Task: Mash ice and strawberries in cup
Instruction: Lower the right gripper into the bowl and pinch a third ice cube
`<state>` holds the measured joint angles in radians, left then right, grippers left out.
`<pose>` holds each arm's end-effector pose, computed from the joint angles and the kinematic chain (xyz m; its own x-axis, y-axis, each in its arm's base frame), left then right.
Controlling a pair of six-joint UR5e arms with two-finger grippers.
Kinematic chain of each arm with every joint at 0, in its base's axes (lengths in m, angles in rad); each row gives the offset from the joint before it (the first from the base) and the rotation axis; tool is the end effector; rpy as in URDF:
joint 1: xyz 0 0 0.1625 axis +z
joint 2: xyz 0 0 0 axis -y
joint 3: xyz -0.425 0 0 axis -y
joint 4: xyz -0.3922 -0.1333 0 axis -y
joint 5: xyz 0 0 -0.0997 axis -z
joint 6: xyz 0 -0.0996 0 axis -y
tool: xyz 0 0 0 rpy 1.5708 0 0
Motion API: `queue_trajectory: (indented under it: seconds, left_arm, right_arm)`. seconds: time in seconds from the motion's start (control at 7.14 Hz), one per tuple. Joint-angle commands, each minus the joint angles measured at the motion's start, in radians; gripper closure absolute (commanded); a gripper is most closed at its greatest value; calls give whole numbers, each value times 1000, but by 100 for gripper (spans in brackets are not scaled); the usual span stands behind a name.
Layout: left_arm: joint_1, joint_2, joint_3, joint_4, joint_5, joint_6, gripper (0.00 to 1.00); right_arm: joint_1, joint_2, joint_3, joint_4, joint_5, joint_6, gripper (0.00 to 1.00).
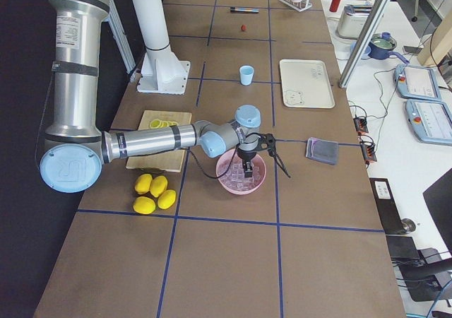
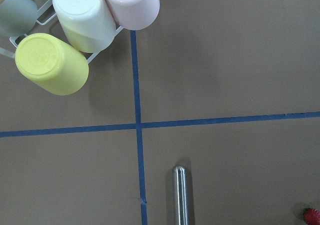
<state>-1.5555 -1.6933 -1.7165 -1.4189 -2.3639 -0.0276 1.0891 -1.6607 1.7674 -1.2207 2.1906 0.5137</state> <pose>-0.0541 -0.5381 0.5382 0.7004 0.0660 -0.7107 0.0041 0.9953 0.0965 -0.1541 -0.4577 0.5728 0.7292 -0.1354 0.6708 0.0660 0.9896 0.1280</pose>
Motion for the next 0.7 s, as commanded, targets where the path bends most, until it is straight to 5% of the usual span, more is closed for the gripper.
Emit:
queue_trajectory:
  seconds: [0.0,0.56]
  left_arm:
    - [0,0,0,-2,2,0,0]
    - [2,0,0,-2,0,0,0]
  right_arm:
    - [-2,6,-3,-2,0,0,30]
    - [-12,6,-20,-2,0,0,38]
